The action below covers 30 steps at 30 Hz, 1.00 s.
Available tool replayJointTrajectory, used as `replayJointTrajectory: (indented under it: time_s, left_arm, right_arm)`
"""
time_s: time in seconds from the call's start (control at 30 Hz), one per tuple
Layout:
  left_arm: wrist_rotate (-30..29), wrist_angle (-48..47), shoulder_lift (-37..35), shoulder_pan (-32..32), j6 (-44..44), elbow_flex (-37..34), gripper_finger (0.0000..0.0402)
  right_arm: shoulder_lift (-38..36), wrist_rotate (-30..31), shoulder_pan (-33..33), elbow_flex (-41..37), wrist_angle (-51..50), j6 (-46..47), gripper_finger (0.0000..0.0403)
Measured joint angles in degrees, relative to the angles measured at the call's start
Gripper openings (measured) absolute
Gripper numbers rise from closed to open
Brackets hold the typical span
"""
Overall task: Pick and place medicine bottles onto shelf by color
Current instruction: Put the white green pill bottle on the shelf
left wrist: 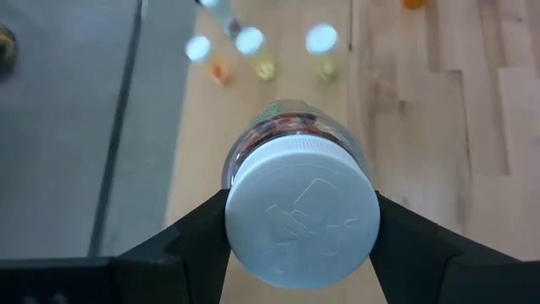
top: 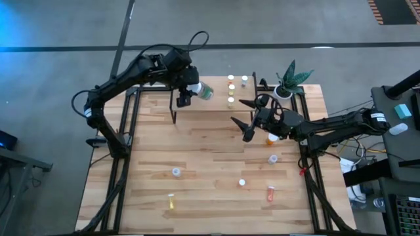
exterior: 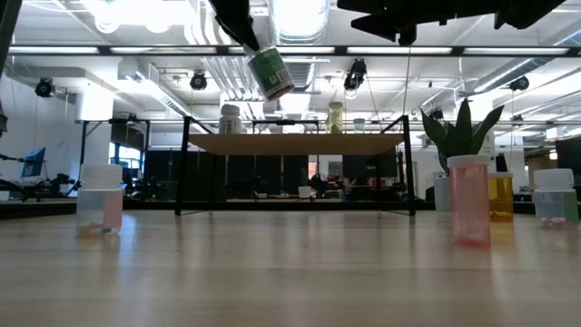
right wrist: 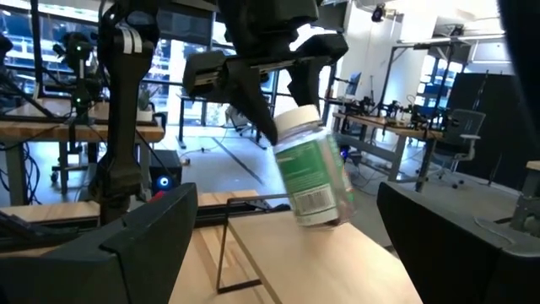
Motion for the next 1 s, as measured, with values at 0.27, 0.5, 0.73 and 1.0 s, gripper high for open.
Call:
replayJointTrajectory:
  time_s: [0.27,0.5,0.73,1.0]
  left_arm:
    - [-0.77,3.09,-0.16,4.81,5.02,2.68,0.0215]
    - [8.04,3.09,-0.07,14.62,7.34,3.40,0.0215]
    - [11.30,3.80,0.71,16.39,7.32,3.46,0.0215]
    - [11.53,2.27,3.77,16.03,7.62,3.60,0.0215]
  right_arm:
    - [0.00,-0.02,0.00,0.00,0.57,-2.94,0.0358]
    - [0.00,0.00,-0.11,0.00,0.53,-5.15,0.0358]
    - [-0.02,-0.02,-0.11,0.00,-2.85,-1.95,0.0358]
    - [-0.02,-0.02,-0.11,0.00,-3.38,-1.54,0.0358]
